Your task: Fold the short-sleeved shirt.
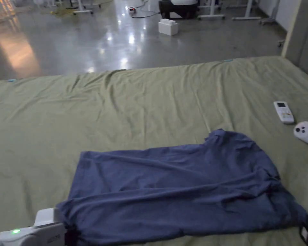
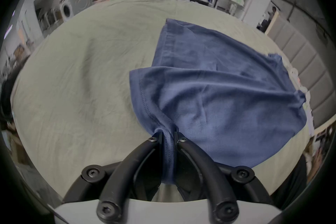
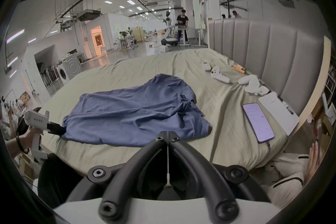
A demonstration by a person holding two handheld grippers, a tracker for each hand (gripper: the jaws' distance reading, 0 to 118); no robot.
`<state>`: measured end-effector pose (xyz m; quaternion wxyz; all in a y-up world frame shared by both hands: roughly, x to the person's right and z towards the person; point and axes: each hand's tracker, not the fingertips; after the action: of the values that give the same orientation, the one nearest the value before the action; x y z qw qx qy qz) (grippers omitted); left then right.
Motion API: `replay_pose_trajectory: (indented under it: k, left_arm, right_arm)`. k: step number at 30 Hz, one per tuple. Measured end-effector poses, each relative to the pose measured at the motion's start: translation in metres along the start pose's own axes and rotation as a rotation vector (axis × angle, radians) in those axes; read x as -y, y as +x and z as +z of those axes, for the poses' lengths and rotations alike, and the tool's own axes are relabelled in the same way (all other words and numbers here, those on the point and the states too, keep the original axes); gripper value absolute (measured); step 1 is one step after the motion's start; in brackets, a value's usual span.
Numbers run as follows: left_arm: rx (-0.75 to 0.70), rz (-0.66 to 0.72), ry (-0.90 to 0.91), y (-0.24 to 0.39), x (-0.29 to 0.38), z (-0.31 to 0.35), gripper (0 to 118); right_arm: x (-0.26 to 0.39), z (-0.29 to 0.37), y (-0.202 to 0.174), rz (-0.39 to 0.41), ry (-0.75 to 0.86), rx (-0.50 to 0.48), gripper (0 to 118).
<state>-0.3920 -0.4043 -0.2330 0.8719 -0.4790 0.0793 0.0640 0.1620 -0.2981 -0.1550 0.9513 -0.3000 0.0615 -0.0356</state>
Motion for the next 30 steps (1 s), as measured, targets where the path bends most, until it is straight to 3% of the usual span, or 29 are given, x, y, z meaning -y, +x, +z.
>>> replay_pose_trajectory:
  k: [1,2,3,4,5,9,10,11,13,15,16,18,21,24,28,30]
  left_arm:
    - [-0.008,-0.019,-0.006,0.003,-0.001,-0.002,12]
    - [-0.006,-0.005,-0.011,0.004,-0.002,-0.002,12]
    - [-0.006,-0.006,-0.015,0.004,-0.004,-0.004,12]
    - [-0.004,-0.010,-0.019,0.004,-0.004,-0.004,12]
    - [-0.001,-0.013,-0.020,0.003,-0.003,-0.003,12]
    - [0.022,0.011,-0.019,-0.002,-0.002,-0.004,12]
    - [0.023,0.010,-0.019,-0.001,-0.002,-0.003,12]
    - [0.023,0.008,-0.018,-0.002,-0.002,-0.004,12]
    - [0.027,0.011,-0.014,-0.003,0.000,-0.004,12]
    - [0.032,0.021,-0.005,-0.005,0.001,-0.003,11]
    - [0.037,0.024,-0.006,-0.005,0.001,-0.003,11]
    - [0.050,0.009,0.001,-0.007,0.001,0.004,9]
    - [0.028,-0.092,0.119,-0.011,0.005,0.031,8]
    - [0.117,0.019,0.150,-0.029,0.007,0.064,8]
    - [0.126,0.032,0.161,-0.045,0.026,0.097,8]
    - [0.121,0.013,0.155,-0.051,0.044,0.106,8]
  right_arm:
    - [-0.006,-0.017,0.006,-0.001,-0.035,-0.010,23]
    - [-0.013,-0.032,0.012,0.001,-0.059,0.003,55]
    - [-0.018,-0.050,0.018,-0.006,-0.068,0.026,76]
    - [-0.021,-0.070,0.024,-0.021,-0.085,0.040,86]
    - [-0.022,-0.091,0.033,-0.045,-0.112,0.055,87]
    - [-0.014,-0.168,0.062,-0.091,-0.280,0.082,86]
    - [-0.009,-0.182,0.066,-0.056,-0.331,0.126,83]
    - [-0.003,-0.190,0.065,0.002,-0.350,0.145,69]
    - [-0.002,-0.182,0.053,0.120,-0.284,0.142,64]
    - [-0.005,-0.173,0.040,0.098,-0.289,0.095,10]
    - [-0.005,-0.173,0.037,0.077,-0.301,0.054,10]
    - [-0.008,-0.175,0.032,0.128,-0.307,0.105,10]
    - [-0.017,-0.152,0.038,0.052,-0.237,0.094,10]
    - [-0.023,-0.115,0.035,0.005,-0.174,0.117,10]
    - [-0.007,-0.075,0.017,0.080,-0.184,0.132,10]
    - [0.007,-0.062,0.015,0.076,-0.193,0.128,10]
